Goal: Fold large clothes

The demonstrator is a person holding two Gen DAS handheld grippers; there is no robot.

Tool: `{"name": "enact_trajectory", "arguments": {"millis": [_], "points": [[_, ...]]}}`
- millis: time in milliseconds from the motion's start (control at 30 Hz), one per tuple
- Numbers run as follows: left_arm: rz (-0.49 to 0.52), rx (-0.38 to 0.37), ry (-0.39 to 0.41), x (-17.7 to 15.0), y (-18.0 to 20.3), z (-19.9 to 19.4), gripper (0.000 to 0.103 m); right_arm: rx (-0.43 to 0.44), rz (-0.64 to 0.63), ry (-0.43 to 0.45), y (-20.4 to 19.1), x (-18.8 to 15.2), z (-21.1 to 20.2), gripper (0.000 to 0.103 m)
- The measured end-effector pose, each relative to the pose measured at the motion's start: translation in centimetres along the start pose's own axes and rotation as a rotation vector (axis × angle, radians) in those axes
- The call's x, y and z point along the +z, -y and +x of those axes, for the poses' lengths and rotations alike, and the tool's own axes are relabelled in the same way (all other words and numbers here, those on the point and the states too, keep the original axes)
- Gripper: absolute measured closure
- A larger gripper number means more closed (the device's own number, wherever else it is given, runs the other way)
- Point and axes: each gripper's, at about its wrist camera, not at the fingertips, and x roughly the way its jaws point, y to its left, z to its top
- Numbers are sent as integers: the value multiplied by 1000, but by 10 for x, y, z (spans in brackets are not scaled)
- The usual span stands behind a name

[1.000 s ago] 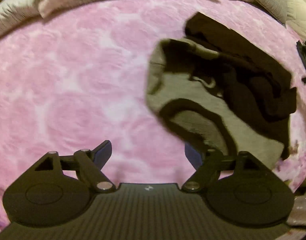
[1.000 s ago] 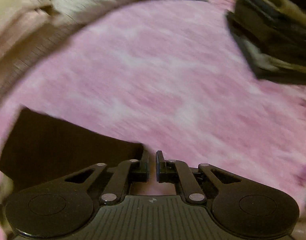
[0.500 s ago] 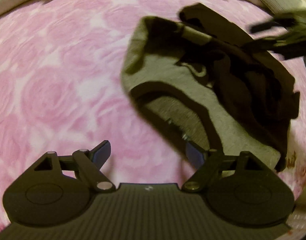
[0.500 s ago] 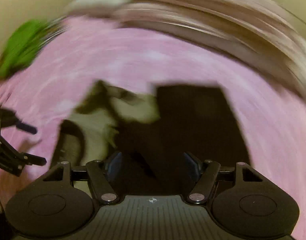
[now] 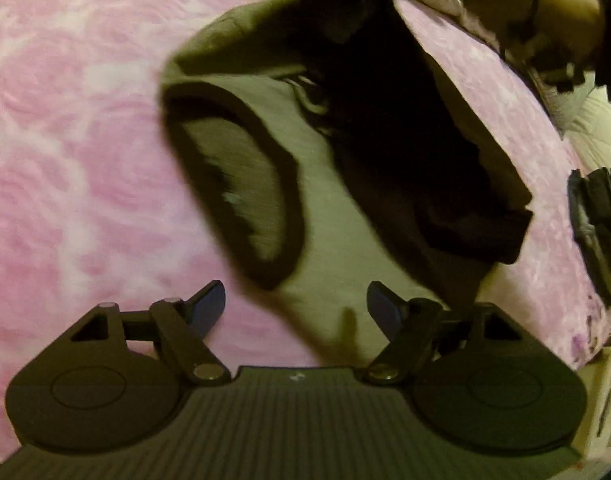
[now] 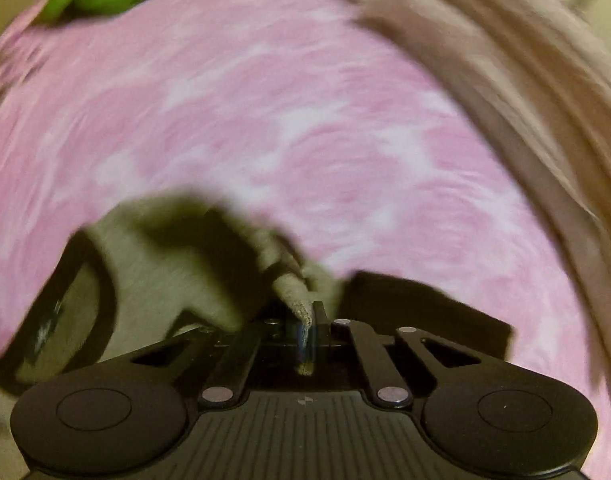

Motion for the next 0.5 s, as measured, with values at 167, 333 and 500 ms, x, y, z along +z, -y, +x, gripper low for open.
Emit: {"name": "enact_trajectory", "arguments": {"millis": [167,333,500], "points": [[-55,49,-33,-5,11,17,44,-41,98,29,26,0,-30,103],[-32,10,-39,2,16,12,98,-53,173,49,33,-9,-50,103],[198,32,67,34,15,-41,98,-88,239,88,35,-16,-95,103]]}}
